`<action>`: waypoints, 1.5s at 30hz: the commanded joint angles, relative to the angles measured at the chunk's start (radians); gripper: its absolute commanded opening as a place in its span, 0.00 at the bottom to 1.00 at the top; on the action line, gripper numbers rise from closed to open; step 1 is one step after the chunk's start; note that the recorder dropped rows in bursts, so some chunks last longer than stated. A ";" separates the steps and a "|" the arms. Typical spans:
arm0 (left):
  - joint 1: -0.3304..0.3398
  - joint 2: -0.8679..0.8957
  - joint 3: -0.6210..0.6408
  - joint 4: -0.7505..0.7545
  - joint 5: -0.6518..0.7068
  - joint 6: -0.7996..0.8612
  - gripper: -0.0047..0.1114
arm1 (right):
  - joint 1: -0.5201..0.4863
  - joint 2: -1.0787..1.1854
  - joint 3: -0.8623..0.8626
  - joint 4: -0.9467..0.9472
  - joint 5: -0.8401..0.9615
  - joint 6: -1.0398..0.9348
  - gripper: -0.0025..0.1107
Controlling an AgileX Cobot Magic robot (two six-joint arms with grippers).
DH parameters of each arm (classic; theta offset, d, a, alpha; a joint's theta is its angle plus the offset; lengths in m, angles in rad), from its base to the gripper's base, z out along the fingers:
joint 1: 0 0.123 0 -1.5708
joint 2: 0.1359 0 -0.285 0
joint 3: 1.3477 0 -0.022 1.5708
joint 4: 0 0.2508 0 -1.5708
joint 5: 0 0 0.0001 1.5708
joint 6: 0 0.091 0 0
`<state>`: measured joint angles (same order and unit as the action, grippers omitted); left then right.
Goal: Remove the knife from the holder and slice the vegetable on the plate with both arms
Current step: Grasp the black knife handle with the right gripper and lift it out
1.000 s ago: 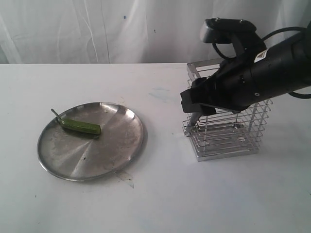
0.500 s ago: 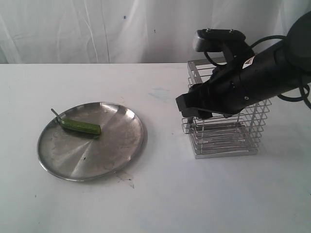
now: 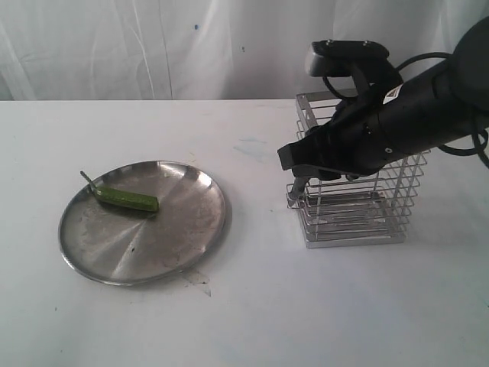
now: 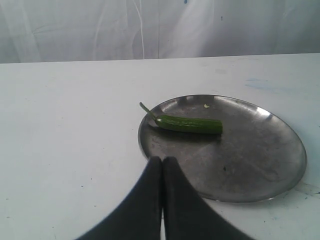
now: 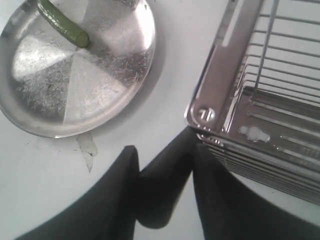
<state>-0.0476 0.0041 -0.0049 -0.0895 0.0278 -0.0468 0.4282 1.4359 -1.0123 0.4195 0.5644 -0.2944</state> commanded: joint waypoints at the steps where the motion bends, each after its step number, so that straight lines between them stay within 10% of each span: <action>1: -0.007 -0.004 0.005 -0.010 -0.004 0.000 0.04 | 0.001 -0.017 -0.003 0.004 0.015 0.006 0.08; 45: -0.007 -0.004 0.005 -0.010 -0.004 0.000 0.04 | 0.001 -0.249 -0.026 -0.326 0.183 0.153 0.02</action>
<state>-0.0476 0.0041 -0.0049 -0.0895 0.0278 -0.0468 0.4295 1.2250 -1.0338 0.1041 0.7529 -0.1428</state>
